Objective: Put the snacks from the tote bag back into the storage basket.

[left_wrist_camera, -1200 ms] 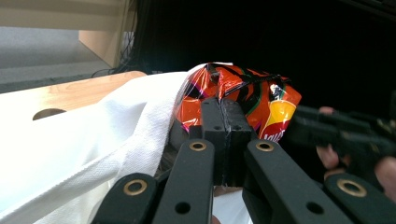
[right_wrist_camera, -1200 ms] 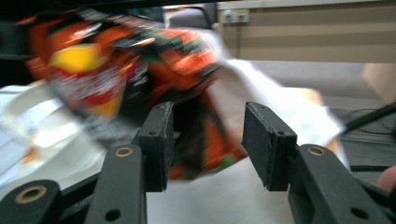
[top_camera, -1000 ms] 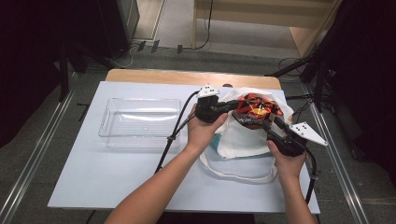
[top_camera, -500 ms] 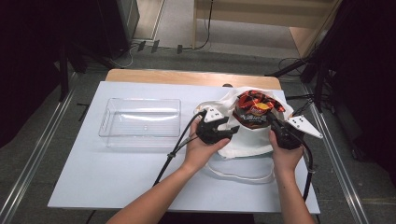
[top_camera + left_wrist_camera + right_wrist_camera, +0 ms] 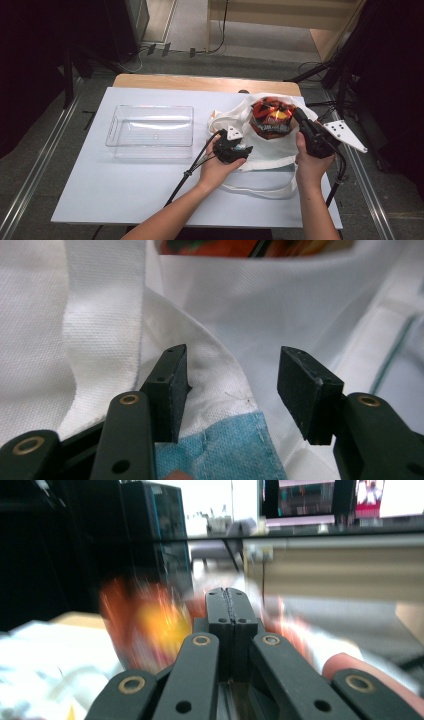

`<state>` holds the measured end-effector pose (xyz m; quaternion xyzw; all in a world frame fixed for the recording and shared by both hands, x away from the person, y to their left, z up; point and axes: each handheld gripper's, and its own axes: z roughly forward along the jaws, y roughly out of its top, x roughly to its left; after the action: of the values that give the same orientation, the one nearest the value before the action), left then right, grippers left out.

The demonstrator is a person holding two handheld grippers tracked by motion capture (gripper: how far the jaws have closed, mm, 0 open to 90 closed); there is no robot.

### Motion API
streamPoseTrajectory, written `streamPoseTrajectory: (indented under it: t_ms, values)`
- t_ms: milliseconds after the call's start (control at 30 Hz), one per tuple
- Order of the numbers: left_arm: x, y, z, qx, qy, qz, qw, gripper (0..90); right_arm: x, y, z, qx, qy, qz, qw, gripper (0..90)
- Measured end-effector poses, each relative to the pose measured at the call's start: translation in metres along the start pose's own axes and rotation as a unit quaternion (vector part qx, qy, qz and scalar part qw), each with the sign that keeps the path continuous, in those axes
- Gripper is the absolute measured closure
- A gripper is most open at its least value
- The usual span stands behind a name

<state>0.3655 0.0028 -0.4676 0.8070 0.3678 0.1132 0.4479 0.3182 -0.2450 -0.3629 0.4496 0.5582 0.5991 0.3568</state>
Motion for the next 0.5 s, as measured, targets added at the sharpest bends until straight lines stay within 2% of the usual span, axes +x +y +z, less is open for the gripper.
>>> streamPoseTrajectory:
  t_ms: [67,100,167,233,300,367,467,500]
  values:
    - [-0.001,0.001,-0.001,-0.003,0.0,0.002,1.0,47.1,0.004,0.013,-0.004,-0.012,0.001,-0.006,0.9999,90.0]
    - [0.0,0.001,-0.001,-0.004,-0.002,-0.003,1.0,46.2,0.008,0.021,-0.005,-0.007,-0.007,-0.018,0.9998,90.0]
    - [0.001,0.001,-0.001,-0.004,-0.003,-0.005,1.0,47.0,0.009,0.023,-0.006,0.002,-0.014,-0.028,0.9995,90.0]
    - [0.002,0.0,0.0,-0.003,-0.002,-0.004,1.0,47.8,0.009,0.019,-0.009,0.009,-0.016,-0.021,0.9996,90.0]
    - [0.002,-0.001,0.001,-0.004,0.0,-0.005,1.0,49.5,0.006,0.005,-0.015,0.014,-0.014,-0.012,0.9997,81.4]
    - [0.004,-0.002,0.002,0.0,-0.001,-0.009,1.0,50.9,0.002,-0.009,-0.015,0.029,-0.023,-0.006,0.9993,70.9]
    - [0.006,-0.002,0.004,0.008,0.004,-0.01,0.9999,52.0,-0.007,-0.033,-0.011,0.06,-0.049,0.017,0.9968,53.6]
    - [0.006,-0.002,0.005,0.013,0.005,-0.008,0.9999,52.1,-0.012,-0.041,-0.005,0.08,-0.042,0.029,0.9955,48.1]
